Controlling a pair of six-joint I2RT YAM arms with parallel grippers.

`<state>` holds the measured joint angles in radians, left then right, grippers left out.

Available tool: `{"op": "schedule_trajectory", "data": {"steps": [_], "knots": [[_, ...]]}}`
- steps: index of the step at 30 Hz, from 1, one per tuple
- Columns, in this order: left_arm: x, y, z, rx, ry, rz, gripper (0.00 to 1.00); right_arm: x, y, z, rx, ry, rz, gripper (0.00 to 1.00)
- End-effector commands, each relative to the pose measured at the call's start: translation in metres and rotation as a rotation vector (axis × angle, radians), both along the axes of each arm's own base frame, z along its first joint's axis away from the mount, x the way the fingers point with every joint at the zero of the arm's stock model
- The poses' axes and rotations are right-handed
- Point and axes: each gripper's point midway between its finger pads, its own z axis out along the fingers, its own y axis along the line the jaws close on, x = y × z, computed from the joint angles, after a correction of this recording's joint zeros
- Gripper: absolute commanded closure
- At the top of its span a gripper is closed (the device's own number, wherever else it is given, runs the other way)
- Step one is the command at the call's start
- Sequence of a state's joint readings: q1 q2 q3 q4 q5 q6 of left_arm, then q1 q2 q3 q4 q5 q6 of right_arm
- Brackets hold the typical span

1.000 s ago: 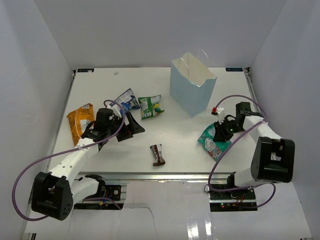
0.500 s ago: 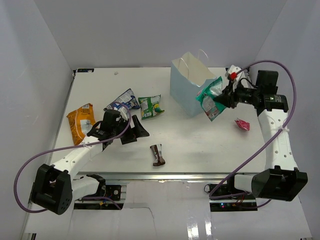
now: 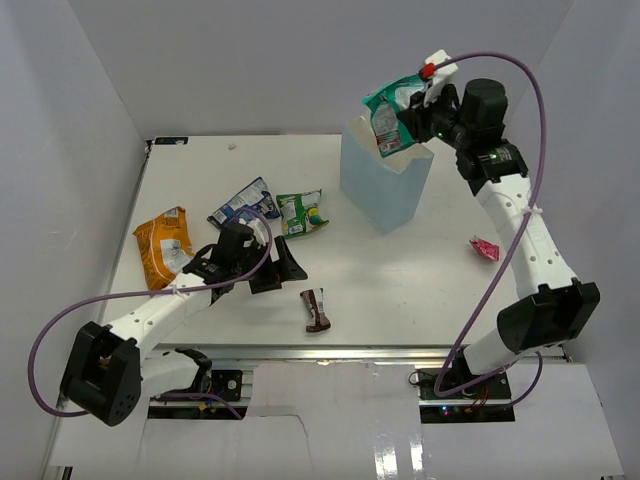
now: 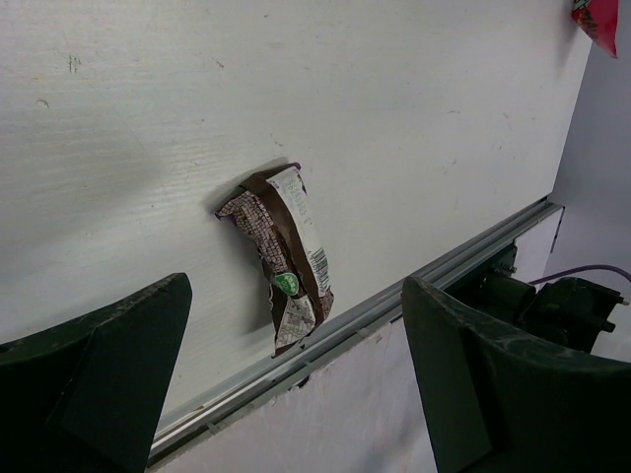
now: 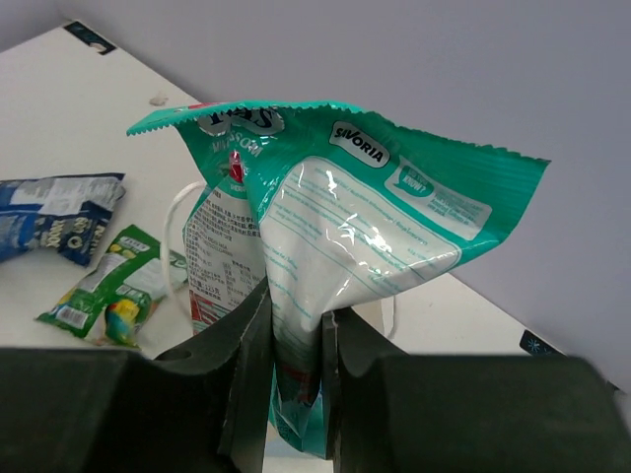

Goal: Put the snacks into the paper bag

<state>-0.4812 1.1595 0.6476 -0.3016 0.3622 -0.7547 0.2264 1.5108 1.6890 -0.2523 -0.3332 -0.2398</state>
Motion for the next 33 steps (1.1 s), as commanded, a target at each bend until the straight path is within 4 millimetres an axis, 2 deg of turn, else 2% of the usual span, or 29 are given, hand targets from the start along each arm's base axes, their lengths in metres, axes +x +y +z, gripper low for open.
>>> {"op": "schedule_trajectory", "data": {"steps": [1, 3, 8, 12, 13, 16, 18, 21, 22, 25, 26, 28, 29, 31, 32, 33], "knots": [[0.006, -0.005, 0.01, -0.012, -0.038, 0.014, 0.02, 0.026, -0.019, 0.065, 0.087, -0.213, -0.266, 0.92], [0.005, -0.006, 0.009, -0.01, -0.035, 0.016, 0.02, 0.034, -0.016, 0.059, 0.085, -0.216, -0.309, 0.92], [0.003, -0.006, 0.007, -0.005, -0.032, 0.014, 0.02, 0.038, -0.007, 0.045, 0.071, -0.226, -0.311, 0.92], [0.004, -0.008, 0.005, 0.0, -0.022, 0.009, 0.02, 0.039, 0.003, 0.019, 0.037, -0.186, -0.272, 0.89], [0.004, -0.009, 0.004, 0.003, -0.023, 0.003, 0.02, 0.039, 0.005, 0.005, 0.018, -0.165, -0.263, 0.87], [0.007, -0.013, 0.003, 0.011, -0.019, -0.006, 0.02, 0.04, 0.009, -0.02, -0.021, -0.133, -0.256, 0.78], [0.008, -0.016, 0.003, 0.016, -0.016, -0.011, 0.02, 0.04, 0.008, -0.025, -0.028, -0.127, -0.262, 0.67], [0.008, -0.021, -0.001, 0.03, -0.001, -0.014, 0.02, 0.033, 0.009, -0.019, -0.025, -0.127, -0.242, 0.53], [0.009, -0.021, -0.007, 0.045, 0.013, -0.006, 0.02, 0.03, 0.01, -0.017, -0.024, -0.129, -0.228, 0.44], [0.008, -0.027, -0.012, 0.067, 0.035, -0.005, 0.02, 0.02, 0.01, -0.005, -0.016, -0.131, -0.207, 0.35], [0.007, -0.029, -0.018, 0.087, 0.051, -0.006, 0.03, 0.015, 0.006, -0.004, -0.021, -0.116, -0.212, 0.29], [0.007, -0.031, -0.021, 0.111, 0.07, 0.003, 0.05, 0.005, 0.009, -0.006, -0.018, -0.081, -0.152, 0.24], [0.005, -0.032, -0.028, 0.14, 0.086, 0.005, 0.07, 0.001, 0.003, -0.003, -0.019, -0.077, -0.146, 0.21], [0.004, -0.032, -0.03, 0.176, 0.109, 0.013, 0.08, -0.013, 0.003, -0.013, -0.037, -0.016, -0.06, 0.13], [0.002, -0.033, -0.035, 0.204, 0.118, 0.014, 0.09, -0.018, -0.008, -0.014, -0.046, -0.004, -0.043, 0.11], [-0.002, -0.031, -0.037, 0.223, 0.132, 0.014, 0.09, -0.032, -0.003, -0.033, -0.058, 0.06, 0.055, 0.09]]}}
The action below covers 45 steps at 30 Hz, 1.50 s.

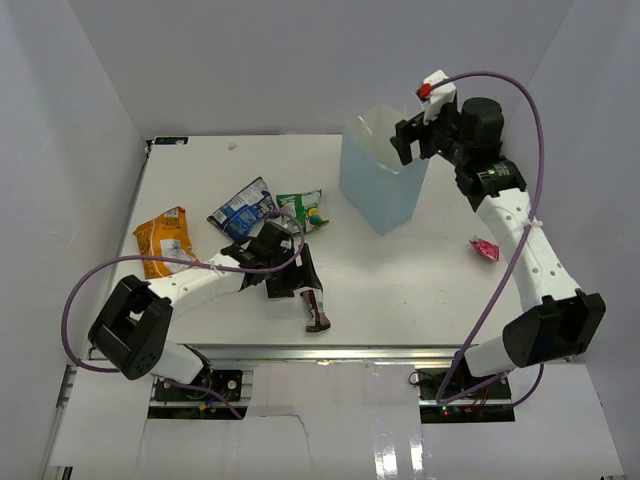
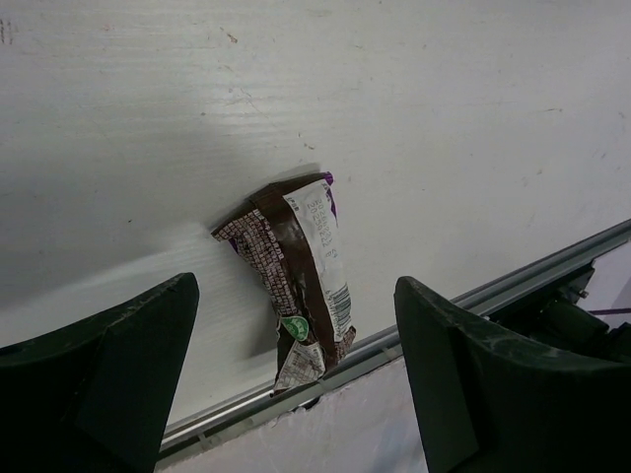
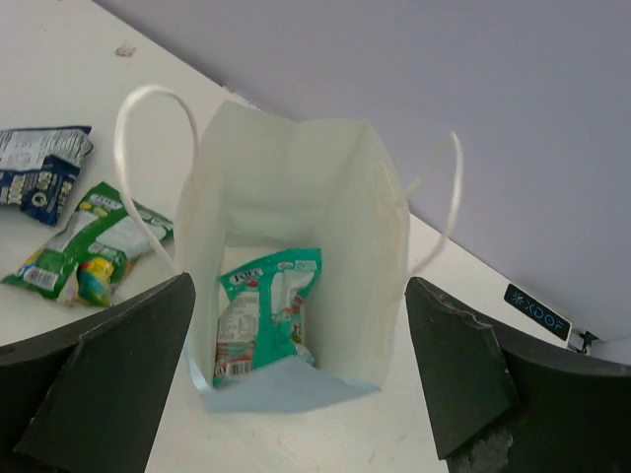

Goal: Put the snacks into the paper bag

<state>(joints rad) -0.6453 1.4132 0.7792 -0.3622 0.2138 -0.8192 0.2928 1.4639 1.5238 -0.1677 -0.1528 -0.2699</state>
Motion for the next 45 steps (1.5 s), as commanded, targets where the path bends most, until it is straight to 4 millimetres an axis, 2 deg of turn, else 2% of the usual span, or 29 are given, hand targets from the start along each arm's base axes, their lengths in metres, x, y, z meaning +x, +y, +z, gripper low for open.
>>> {"op": "schedule_trajectory", "data": {"steps": [1, 2, 3, 4, 5, 6, 8, 9, 12, 13, 18, 24, 25, 29, 30, 32, 36, 37, 39, 40, 41, 42, 43, 44, 45], "knots": [[0.0, -0.003, 0.006, 0.061, -0.005, 0.02, 0.1, -0.039, -0.016, 0.002, -0.012, 0.059, 0.169, 0.07], [-0.002, -0.004, 0.005, 0.067, -0.001, 0.017, 0.1, -0.045, -0.019, -0.007, -0.014, 0.081, 0.19, 0.06], [-0.005, -0.005, 0.003, 0.074, 0.008, 0.016, 0.11, -0.056, -0.019, -0.031, -0.011, 0.148, 0.236, 0.06], [-0.008, -0.009, 0.004, 0.073, 0.008, 0.004, 0.12, -0.062, -0.031, -0.035, -0.016, 0.148, 0.223, 0.06], [-0.01, -0.011, 0.003, 0.076, 0.014, 0.001, 0.14, -0.067, -0.034, -0.044, -0.018, 0.166, 0.222, 0.05], [-0.015, -0.014, 0.0, 0.086, 0.03, -0.01, 0.16, -0.072, -0.042, -0.068, -0.014, 0.216, 0.208, 0.05], [-0.016, -0.017, -0.001, 0.103, 0.04, -0.018, 0.18, -0.082, -0.049, -0.079, -0.013, 0.232, 0.197, 0.05], [-0.016, -0.017, -0.005, 0.122, 0.048, -0.016, 0.19, -0.087, -0.055, -0.098, -0.01, 0.272, 0.183, 0.05], [-0.014, -0.021, -0.011, 0.134, 0.065, -0.022, 0.23, -0.097, -0.062, -0.114, -0.002, 0.302, 0.166, 0.06], [-0.014, -0.022, -0.012, 0.139, 0.07, -0.023, 0.25, -0.102, -0.064, -0.125, 0.003, 0.327, 0.159, 0.07], [-0.012, -0.023, -0.023, 0.17, 0.095, -0.019, 0.35, -0.11, -0.075, -0.14, 0.034, 0.364, 0.131, 0.08], [-0.011, -0.024, -0.024, 0.18, 0.084, -0.031, 0.63, -0.116, -0.077, -0.143, 0.06, 0.381, 0.128, 0.09], [-0.01, -0.024, -0.02, 0.174, 0.071, -0.03, 0.72, -0.117, -0.076, -0.143, 0.063, 0.381, 0.129, 0.09], [-0.005, -0.025, -0.006, 0.15, 0.012, -0.041, 0.87, -0.118, -0.078, -0.138, 0.067, 0.368, 0.122, 0.09], [-0.002, -0.027, 0.007, 0.124, -0.029, -0.049, 0.9, -0.118, -0.079, -0.139, 0.067, 0.368, 0.119, 0.09], [0.003, -0.03, 0.022, 0.092, -0.099, -0.066, 0.91, -0.118, -0.081, -0.138, 0.066, 0.365, 0.112, 0.09], [0.026, -0.037, 0.085, 0.021, -0.311, -0.084, 0.93, -0.118, -0.084, -0.14, 0.064, 0.367, 0.099, 0.09], [0.037, -0.045, 0.116, -0.005, -0.392, -0.111, 0.92, -0.119, -0.085, -0.142, 0.065, 0.371, 0.098, 0.09], [0.059, -0.046, 0.152, 0.007, -0.5, -0.081, 0.92, -0.119, -0.086, -0.142, 0.066, 0.371, 0.094, 0.09], [0.068, -0.051, 0.163, 0.012, -0.53, -0.083, 0.93, -0.119, -0.086, -0.143, 0.067, 0.374, 0.094, 0.09], [0.082, -0.058, 0.207, -0.019, -0.617, -0.083, 0.93, -0.119, -0.087, -0.144, 0.067, 0.375, 0.091, 0.09], [0.092, -0.06, 0.225, -0.024, -0.651, -0.074, 0.93, -0.119, -0.088, -0.144, 0.068, 0.375, 0.09, 0.09], [0.104, -0.069, 0.232, -0.022, -0.665, -0.077, 0.93, -0.119, -0.088, -0.145, 0.068, 0.377, 0.087, 0.09], [0.114, -0.074, 0.277, -0.07, -0.746, -0.065, 0.93, -0.12, -0.089, -0.146, 0.068, 0.379, 0.086, 0.09], [0.123, -0.076, 0.294, -0.089, -0.772, -0.052, 0.93, -0.12, -0.09, -0.147, 0.069, 0.38, 0.083, 0.09]]}}
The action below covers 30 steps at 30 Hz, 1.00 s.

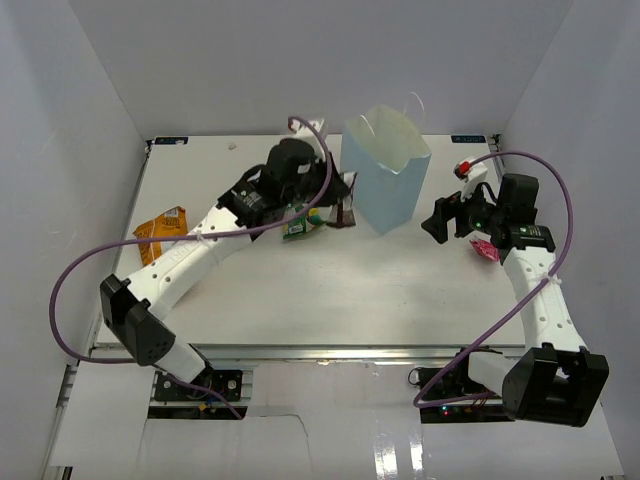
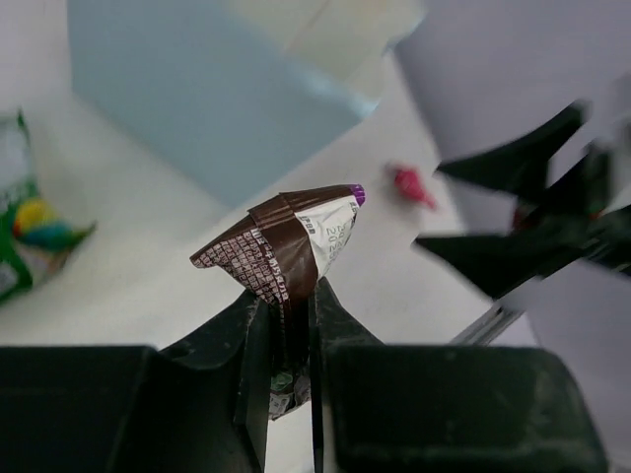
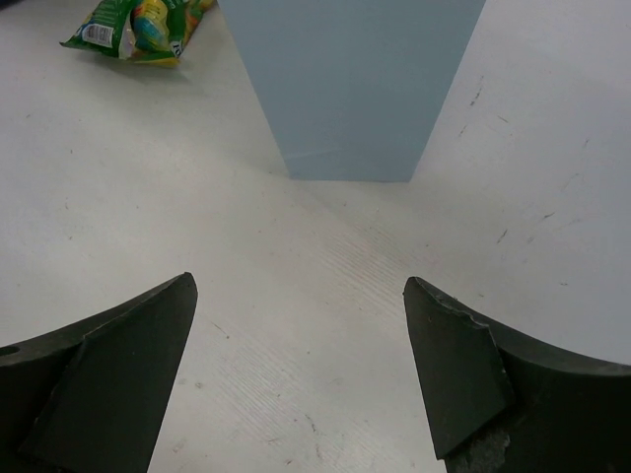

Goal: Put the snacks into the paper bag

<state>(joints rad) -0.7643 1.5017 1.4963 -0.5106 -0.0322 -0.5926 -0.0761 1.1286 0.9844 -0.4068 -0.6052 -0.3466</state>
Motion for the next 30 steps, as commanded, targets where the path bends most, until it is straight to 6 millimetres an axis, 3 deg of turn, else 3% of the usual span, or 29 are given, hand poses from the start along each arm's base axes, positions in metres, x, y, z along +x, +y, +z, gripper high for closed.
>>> {"op": "schedule_trajectory", "data": {"steps": [1, 2, 3, 4, 5, 6, 7, 8, 9, 10, 11, 13, 14, 17, 19, 29, 30], "knots": [[0.038, -0.01, 0.072, -0.047, -0.175, 0.008, 0.93, -0.001, -0.001, 0.004, 0.009, -0.026, -0.004, 0.09], [0.045, -0.014, 0.087, -0.074, -0.195, 0.007, 0.93, -0.002, -0.002, 0.002, 0.009, -0.021, -0.006, 0.09], [0.051, -0.017, 0.126, -0.137, -0.256, 0.009, 0.93, -0.003, -0.003, 0.001, 0.009, -0.019, -0.009, 0.09], [0.054, -0.022, 0.139, -0.169, -0.272, -0.002, 0.93, -0.003, -0.003, 0.001, 0.008, -0.018, -0.012, 0.09], [0.067, -0.031, 0.137, -0.176, -0.268, 0.004, 0.93, -0.004, -0.004, -0.001, 0.007, -0.014, -0.013, 0.09], [0.071, -0.031, 0.17, -0.236, -0.32, 0.008, 0.93, -0.004, -0.005, -0.003, 0.008, -0.01, -0.016, 0.09], [0.075, -0.038, 0.181, -0.272, -0.345, -0.01, 0.92, -0.005, -0.004, -0.002, 0.009, -0.012, -0.016, 0.09], [0.089, -0.048, 0.173, -0.275, -0.341, -0.009, 0.92, -0.005, -0.005, -0.005, 0.012, -0.005, -0.017, 0.09], [0.097, -0.045, 0.199, -0.338, -0.39, 0.009, 0.91, -0.005, -0.005, -0.005, 0.013, -0.003, -0.017, 0.09], [0.105, -0.047, 0.203, -0.362, -0.404, 0.014, 0.91, -0.006, -0.004, -0.005, 0.015, -0.003, -0.016, 0.09], [0.121, -0.05, 0.194, -0.374, -0.395, 0.028, 0.9, -0.006, -0.005, -0.005, 0.015, -0.003, -0.018, 0.09], [0.133, -0.052, 0.207, -0.45, -0.424, 0.041, 0.9, -0.007, -0.005, -0.006, 0.017, 0.001, -0.021, 0.09], [0.144, -0.054, 0.198, -0.46, -0.413, 0.043, 0.9, -0.008, -0.005, -0.008, 0.019, 0.004, -0.022, 0.09], [0.154, -0.061, 0.203, -0.536, -0.423, 0.026, 0.89, -0.012, -0.005, -0.013, 0.024, 0.017, -0.022, 0.09], [0.154, -0.064, 0.213, -0.586, -0.438, 0.012, 0.88, -0.015, -0.005, -0.019, 0.026, 0.03, -0.024, 0.09], [0.161, -0.077, 0.192, -0.652, -0.368, 0.002, 0.87, -0.022, -0.005, -0.033, 0.034, 0.063, -0.027, 0.09], [0.159, -0.078, 0.2, -0.677, -0.39, -0.016, 0.87, -0.022, -0.004, -0.034, 0.035, 0.065, -0.026, 0.09]]}}
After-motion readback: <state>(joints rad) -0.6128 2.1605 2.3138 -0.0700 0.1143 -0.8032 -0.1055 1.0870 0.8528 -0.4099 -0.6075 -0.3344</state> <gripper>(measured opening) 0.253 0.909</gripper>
